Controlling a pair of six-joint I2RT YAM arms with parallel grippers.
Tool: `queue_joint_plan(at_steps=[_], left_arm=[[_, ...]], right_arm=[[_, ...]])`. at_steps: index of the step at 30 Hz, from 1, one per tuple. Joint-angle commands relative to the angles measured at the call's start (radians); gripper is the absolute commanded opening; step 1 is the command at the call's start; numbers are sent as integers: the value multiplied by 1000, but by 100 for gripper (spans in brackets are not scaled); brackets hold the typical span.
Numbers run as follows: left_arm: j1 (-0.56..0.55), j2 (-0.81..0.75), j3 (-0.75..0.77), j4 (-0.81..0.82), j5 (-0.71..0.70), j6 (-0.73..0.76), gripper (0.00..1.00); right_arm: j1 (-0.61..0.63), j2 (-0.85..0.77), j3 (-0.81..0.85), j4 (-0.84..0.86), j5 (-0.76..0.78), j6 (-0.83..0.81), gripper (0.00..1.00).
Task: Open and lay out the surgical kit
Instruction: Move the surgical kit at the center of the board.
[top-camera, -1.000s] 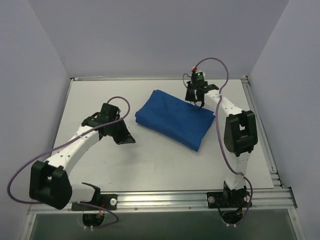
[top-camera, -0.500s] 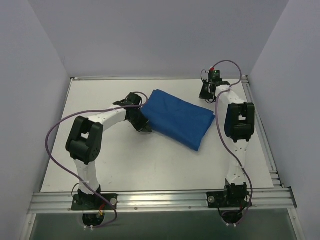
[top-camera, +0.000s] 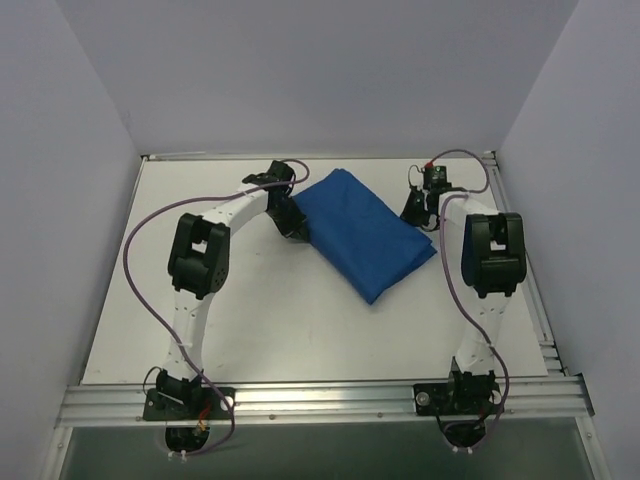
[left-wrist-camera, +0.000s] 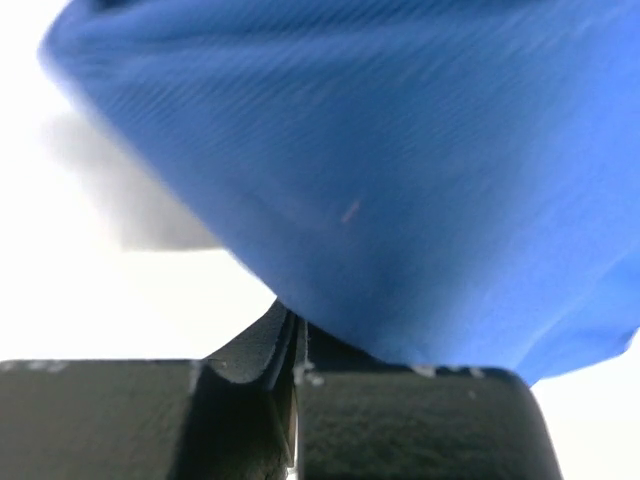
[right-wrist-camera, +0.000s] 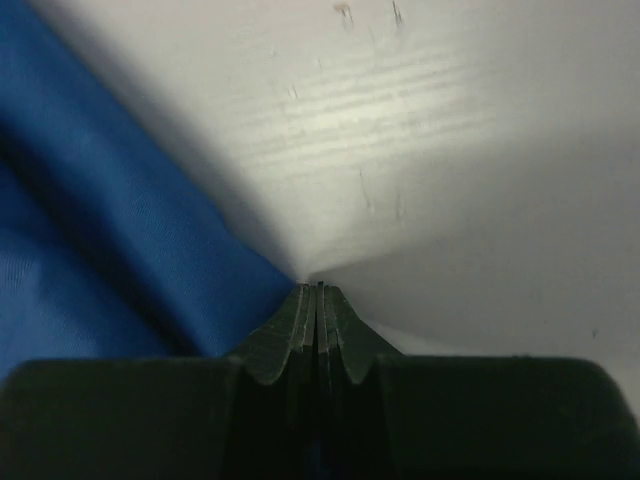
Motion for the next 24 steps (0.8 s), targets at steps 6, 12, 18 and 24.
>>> queue_joint_plan(at_steps=[6, 12, 18, 24], left_arm=[[52, 173, 375, -191, -48, 177, 2], [127, 196, 388, -193, -10, 213, 2], [188, 251, 490, -223, 62, 325, 2], [199, 319, 599, -238, 156, 359, 8]], right_arm=[[36, -163, -218, -6, -120, 78, 0], [117, -185, -224, 14, -132, 138, 0], [119, -221, -238, 20, -164, 171, 0], [111, -287, -302, 21, -193, 175, 0]])
